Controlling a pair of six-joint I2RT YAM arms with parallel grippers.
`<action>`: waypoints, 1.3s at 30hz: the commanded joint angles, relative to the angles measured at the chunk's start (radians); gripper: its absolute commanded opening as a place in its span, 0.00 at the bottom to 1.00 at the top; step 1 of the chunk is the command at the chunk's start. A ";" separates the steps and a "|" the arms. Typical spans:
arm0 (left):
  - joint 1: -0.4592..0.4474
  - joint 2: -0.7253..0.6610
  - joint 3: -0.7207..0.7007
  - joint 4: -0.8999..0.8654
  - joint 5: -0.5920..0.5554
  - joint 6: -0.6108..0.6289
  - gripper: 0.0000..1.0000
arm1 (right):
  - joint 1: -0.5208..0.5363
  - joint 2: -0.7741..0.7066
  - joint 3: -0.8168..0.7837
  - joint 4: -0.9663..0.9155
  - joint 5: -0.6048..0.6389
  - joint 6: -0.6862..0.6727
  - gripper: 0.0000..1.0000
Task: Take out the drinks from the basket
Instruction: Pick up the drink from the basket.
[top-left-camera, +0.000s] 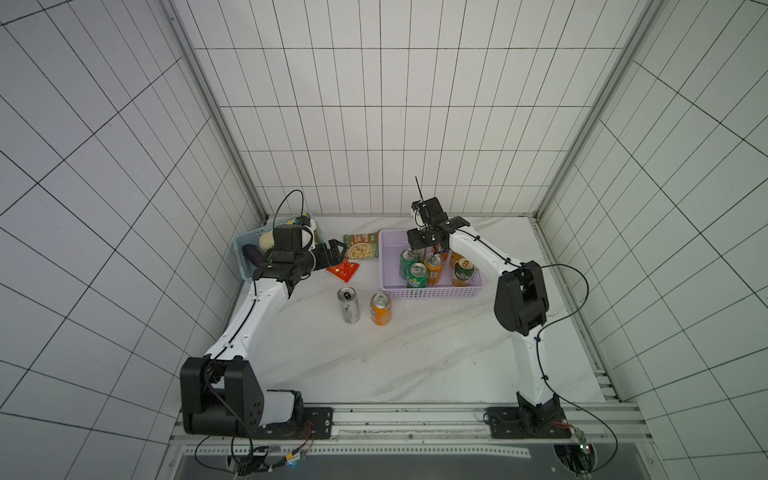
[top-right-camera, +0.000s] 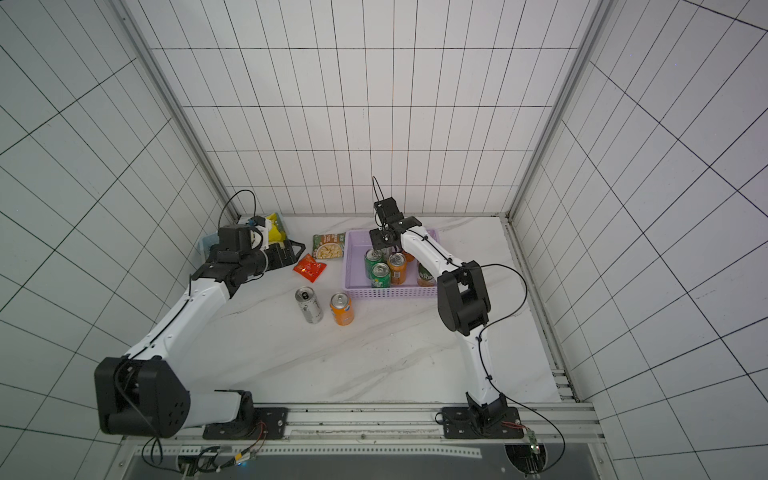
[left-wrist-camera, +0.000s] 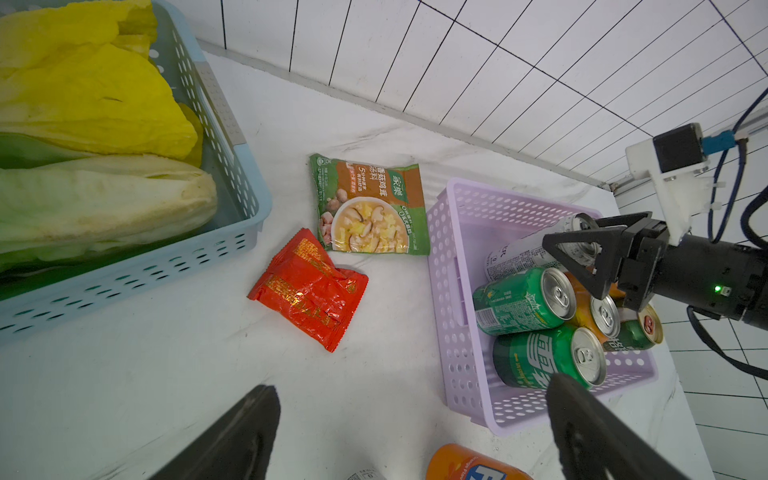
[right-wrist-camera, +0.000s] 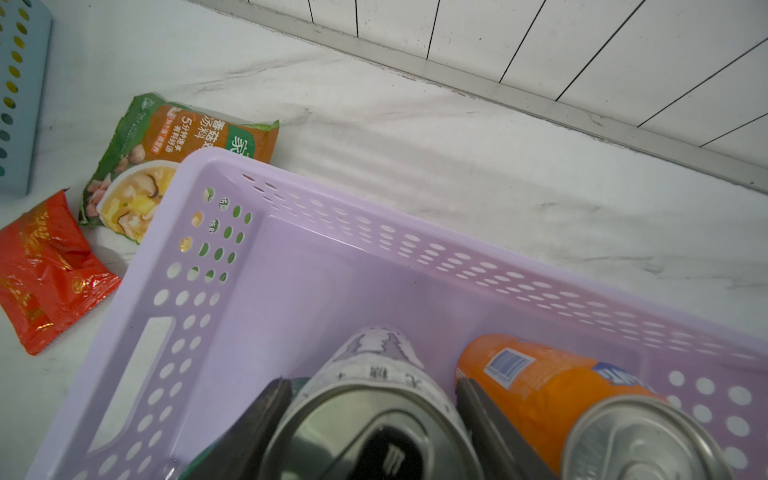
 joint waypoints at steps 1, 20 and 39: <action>0.007 0.004 0.005 0.021 0.015 -0.002 0.98 | -0.005 0.017 0.054 -0.028 0.014 0.006 0.57; 0.014 0.006 0.007 0.020 0.026 -0.004 0.98 | -0.007 -0.081 0.093 -0.040 0.064 -0.059 0.44; 0.021 0.012 0.010 0.020 0.041 -0.008 0.98 | 0.003 -0.272 0.040 -0.095 0.069 -0.098 0.43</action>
